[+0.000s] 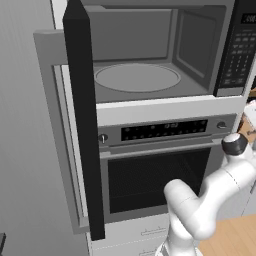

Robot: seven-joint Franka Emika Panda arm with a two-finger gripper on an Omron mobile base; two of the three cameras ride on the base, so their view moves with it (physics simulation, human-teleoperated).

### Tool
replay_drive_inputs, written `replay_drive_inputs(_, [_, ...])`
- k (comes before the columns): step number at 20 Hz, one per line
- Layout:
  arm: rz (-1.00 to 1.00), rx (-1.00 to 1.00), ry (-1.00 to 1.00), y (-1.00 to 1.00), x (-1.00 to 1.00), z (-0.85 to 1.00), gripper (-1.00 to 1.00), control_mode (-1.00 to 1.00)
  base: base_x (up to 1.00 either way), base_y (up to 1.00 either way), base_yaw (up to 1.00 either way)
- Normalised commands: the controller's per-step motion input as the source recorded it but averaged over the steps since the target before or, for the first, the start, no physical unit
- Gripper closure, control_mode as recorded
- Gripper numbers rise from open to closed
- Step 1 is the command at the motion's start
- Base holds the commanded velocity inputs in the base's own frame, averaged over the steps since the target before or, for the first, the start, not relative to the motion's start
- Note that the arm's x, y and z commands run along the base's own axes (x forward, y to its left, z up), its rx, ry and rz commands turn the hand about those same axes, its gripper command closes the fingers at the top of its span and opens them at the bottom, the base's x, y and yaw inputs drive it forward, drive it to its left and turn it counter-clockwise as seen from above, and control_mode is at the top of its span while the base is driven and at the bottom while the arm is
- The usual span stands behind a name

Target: Open the microwave, place the bowl with waffle inside the microwave, then close the microwave door and turn it on.

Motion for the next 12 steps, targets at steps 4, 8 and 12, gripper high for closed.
replay_drive_inputs(4, [-0.02,-0.12,0.00,-0.51,0.60,-0.05,-1.00,-1.00,0.00,0.00,0.00])
replay_drive_inputs(8, [-0.06,-0.06,0.00,-0.86,0.31,-0.03,-1.00,-1.00,0.00,0.00,0.00])
replay_drive_inputs(12, [-0.07,0.00,0.00,-0.83,0.08,-0.09,-1.00,-1.00,0.00,0.00,0.00])
